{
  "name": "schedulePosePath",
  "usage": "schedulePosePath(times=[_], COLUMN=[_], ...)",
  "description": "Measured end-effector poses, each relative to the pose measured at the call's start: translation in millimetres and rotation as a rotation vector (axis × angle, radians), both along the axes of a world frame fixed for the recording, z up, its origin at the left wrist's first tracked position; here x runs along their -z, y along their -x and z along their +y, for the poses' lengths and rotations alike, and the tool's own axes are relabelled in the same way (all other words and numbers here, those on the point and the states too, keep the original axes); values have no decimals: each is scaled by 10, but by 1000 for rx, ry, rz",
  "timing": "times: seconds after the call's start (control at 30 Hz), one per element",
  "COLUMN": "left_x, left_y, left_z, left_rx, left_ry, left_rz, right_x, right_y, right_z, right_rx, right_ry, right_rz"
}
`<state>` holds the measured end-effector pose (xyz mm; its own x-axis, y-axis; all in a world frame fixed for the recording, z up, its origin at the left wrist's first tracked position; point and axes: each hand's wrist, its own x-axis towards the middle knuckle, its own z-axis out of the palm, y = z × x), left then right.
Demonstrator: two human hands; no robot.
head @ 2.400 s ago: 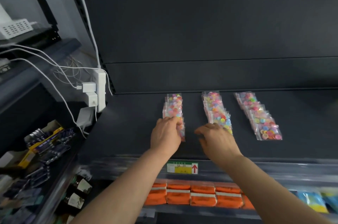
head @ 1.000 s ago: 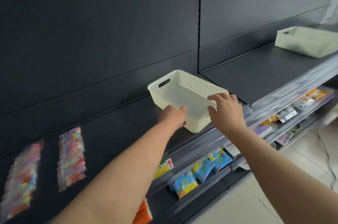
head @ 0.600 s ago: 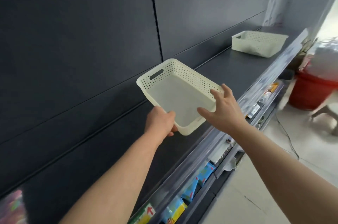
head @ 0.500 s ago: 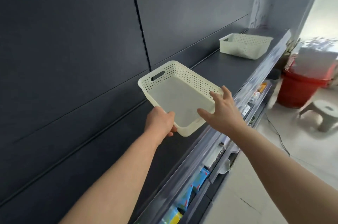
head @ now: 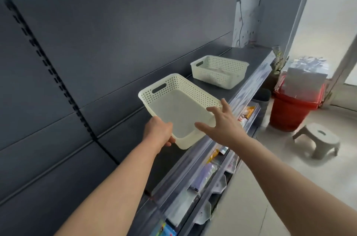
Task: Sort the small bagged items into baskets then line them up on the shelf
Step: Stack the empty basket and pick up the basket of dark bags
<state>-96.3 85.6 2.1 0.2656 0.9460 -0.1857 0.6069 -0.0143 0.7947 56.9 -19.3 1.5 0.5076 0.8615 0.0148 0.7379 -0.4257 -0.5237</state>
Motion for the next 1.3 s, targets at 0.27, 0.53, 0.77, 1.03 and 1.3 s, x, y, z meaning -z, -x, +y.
schedulePosePath(times=[0.27,0.53,0.77,1.03,1.3], left_x=[-55,48,-293,-446,-214], left_y=[-1007,-1502,-2085,-3076,-3793], left_z=[297,816,1223,1429,1699], left_rx=[-111,-37,35,198,139], left_ry=[34,22,-414,-445,-395], left_rz=[61,169,441,373,522], right_x=[-30,114,-29,-5,161], right_y=[-1022,-1673,-2320,-3201,-3861], right_z=[500,1035,1296,1680,1898], right_rx=[-91,-187,-58,82,-176], right_ry=[63,79,-55,-154,126], right_rz=[28,-62,-238,-240,-337])
